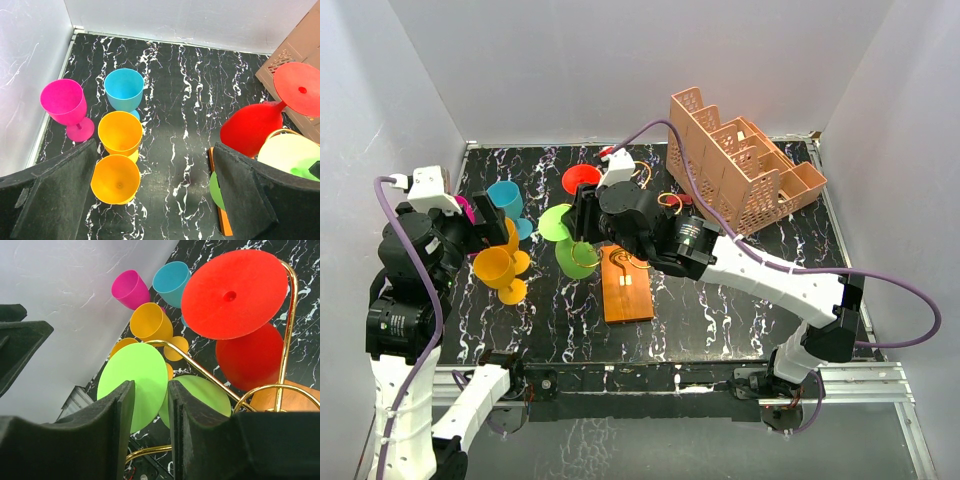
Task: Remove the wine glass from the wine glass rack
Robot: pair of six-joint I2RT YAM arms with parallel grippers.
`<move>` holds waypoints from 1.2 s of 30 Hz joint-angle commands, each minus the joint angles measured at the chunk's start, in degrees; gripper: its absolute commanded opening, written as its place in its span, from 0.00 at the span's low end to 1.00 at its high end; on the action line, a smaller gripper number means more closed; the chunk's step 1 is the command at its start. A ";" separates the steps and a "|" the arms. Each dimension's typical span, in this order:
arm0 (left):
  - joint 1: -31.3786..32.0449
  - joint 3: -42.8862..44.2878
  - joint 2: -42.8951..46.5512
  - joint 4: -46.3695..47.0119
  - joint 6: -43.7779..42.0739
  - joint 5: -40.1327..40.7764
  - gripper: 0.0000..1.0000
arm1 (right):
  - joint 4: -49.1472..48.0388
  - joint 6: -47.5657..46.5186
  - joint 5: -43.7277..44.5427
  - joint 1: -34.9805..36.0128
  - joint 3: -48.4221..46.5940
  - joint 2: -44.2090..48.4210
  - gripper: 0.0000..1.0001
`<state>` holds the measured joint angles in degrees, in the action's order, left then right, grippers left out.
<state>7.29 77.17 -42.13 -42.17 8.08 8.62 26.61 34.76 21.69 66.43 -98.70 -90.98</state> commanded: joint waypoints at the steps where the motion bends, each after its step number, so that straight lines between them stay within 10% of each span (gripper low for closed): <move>1: 0.31 -0.26 0.65 0.86 -0.60 0.86 0.97 | -4.49 0.31 2.15 0.26 -1.38 0.20 0.36; 12: 0.36 0.30 0.43 0.42 -0.44 0.69 0.97 | -5.15 3.87 3.22 0.27 0.23 1.63 0.08; 36: 0.36 1.41 -0.32 -0.72 0.09 -0.30 0.97 | -7.16 6.27 3.27 0.27 5.44 4.76 0.24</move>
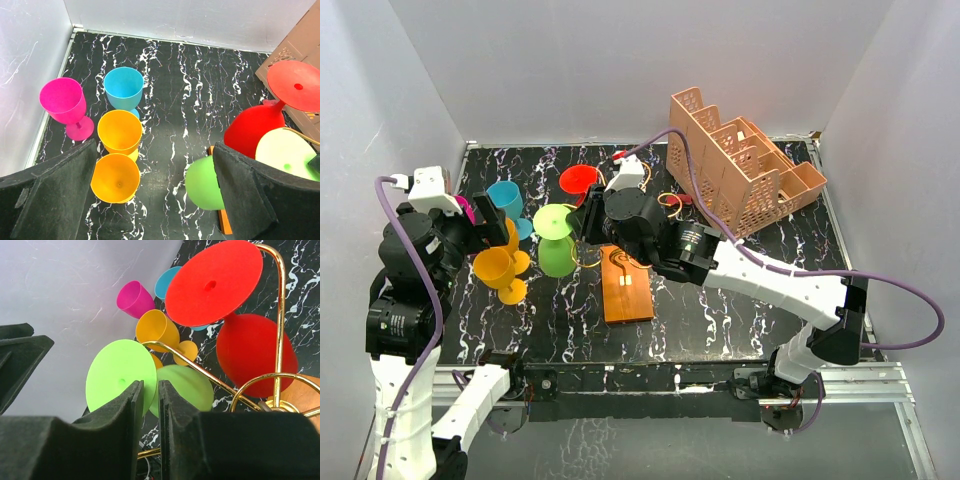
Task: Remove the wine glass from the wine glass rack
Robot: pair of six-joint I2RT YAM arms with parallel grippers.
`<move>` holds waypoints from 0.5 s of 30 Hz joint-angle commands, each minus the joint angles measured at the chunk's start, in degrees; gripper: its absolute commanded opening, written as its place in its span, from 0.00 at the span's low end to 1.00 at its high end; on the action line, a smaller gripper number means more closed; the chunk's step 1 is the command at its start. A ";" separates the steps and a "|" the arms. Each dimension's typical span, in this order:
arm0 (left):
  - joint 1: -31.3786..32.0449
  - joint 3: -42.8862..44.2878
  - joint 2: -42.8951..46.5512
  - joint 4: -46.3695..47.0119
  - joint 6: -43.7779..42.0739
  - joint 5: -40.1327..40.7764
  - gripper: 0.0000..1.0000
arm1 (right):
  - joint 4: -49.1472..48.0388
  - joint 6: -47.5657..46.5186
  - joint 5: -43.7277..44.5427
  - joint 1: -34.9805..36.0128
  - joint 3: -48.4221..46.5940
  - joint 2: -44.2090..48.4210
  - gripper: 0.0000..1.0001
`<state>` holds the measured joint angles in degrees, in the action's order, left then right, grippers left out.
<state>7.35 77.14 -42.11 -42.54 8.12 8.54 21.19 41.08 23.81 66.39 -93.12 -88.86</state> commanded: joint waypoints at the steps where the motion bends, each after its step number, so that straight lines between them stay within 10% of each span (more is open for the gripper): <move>1: 0.29 1.43 -0.26 -0.36 0.05 -0.19 0.97 | -1.73 -0.06 1.08 0.32 -0.06 2.64 0.25; 15: 0.26 1.17 0.28 -0.78 -0.12 0.43 0.97 | -1.77 0.38 -0.46 0.32 -1.38 0.74 0.46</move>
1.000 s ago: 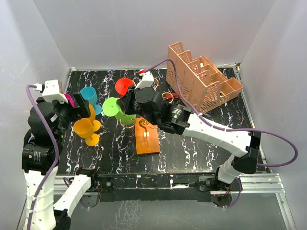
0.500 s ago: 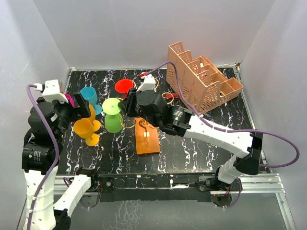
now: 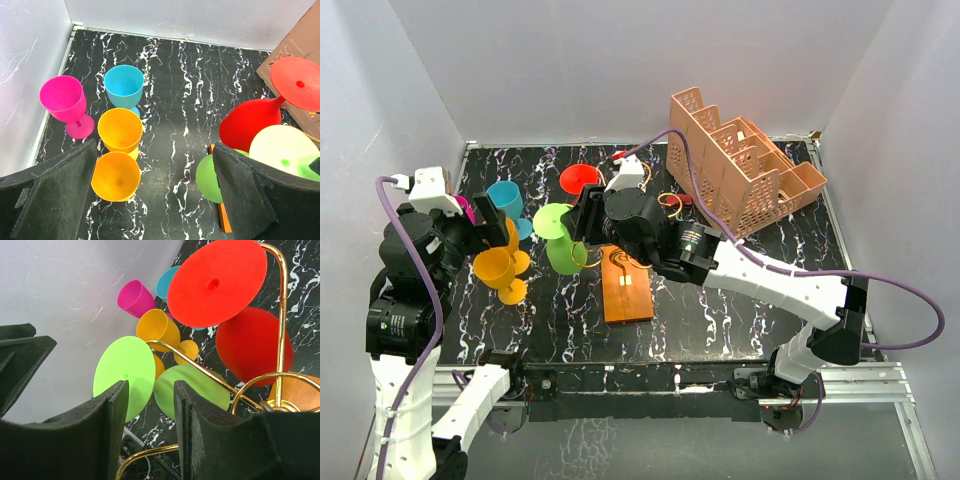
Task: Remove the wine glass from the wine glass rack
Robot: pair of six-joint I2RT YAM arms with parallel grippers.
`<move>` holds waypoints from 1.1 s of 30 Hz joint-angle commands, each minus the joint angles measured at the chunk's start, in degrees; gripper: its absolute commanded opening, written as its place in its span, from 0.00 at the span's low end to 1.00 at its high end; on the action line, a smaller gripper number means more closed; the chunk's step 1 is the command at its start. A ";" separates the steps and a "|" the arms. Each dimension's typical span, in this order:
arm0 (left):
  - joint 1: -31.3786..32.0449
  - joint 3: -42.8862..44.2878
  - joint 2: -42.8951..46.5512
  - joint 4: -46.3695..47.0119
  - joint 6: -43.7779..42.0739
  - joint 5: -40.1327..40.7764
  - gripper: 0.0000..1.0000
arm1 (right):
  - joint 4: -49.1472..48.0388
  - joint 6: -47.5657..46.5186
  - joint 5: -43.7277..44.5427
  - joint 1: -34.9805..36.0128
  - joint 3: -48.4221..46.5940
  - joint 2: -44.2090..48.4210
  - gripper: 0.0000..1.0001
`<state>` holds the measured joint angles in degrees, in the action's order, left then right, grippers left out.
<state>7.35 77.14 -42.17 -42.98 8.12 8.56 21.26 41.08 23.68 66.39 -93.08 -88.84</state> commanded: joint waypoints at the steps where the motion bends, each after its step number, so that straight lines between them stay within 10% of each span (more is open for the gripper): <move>1: 0.28 1.17 0.34 -0.45 -0.12 0.41 0.97 | -1.83 0.28 -0.49 0.27 -1.61 0.57 0.47; 33: 0.26 2.74 -1.40 -1.67 0.14 0.77 0.97 | 1.70 -2.46 3.19 0.27 -2.30 0.54 0.31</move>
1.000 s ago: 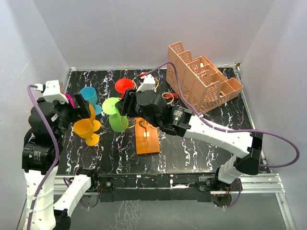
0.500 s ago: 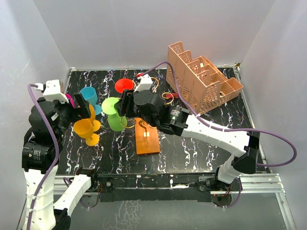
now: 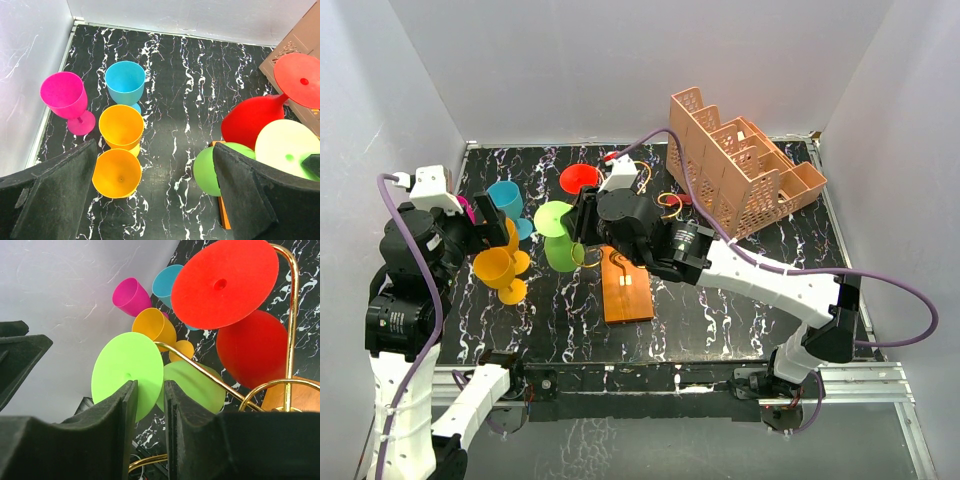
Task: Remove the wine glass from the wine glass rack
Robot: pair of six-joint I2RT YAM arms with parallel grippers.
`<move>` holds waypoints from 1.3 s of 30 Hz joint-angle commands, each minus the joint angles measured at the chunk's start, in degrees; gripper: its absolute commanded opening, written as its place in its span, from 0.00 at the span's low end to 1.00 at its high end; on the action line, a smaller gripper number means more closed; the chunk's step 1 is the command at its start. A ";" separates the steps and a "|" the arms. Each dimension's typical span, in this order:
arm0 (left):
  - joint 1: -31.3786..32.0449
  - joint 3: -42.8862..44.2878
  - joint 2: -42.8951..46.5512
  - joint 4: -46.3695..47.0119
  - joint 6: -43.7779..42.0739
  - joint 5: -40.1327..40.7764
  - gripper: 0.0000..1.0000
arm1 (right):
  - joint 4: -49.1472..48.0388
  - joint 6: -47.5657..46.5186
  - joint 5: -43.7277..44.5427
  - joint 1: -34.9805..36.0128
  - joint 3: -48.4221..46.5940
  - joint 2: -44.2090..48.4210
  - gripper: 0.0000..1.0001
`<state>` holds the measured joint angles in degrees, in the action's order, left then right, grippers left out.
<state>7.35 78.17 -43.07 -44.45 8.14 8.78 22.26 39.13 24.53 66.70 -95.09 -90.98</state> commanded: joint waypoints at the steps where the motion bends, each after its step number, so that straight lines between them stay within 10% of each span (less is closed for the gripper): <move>1: 0.29 1.79 -0.59 -0.22 0.19 0.52 0.97 | 0.61 -0.28 2.40 0.01 -0.20 2.74 0.29; 39: 0.29 1.47 0.00 -0.47 0.91 -0.19 0.97 | -5.12 28.88 -1.69 -1.53 0.67 5.19 0.08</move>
<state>7.35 78.39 -43.42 -45.01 9.02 8.60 21.89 61.89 22.37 66.08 -93.51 -87.44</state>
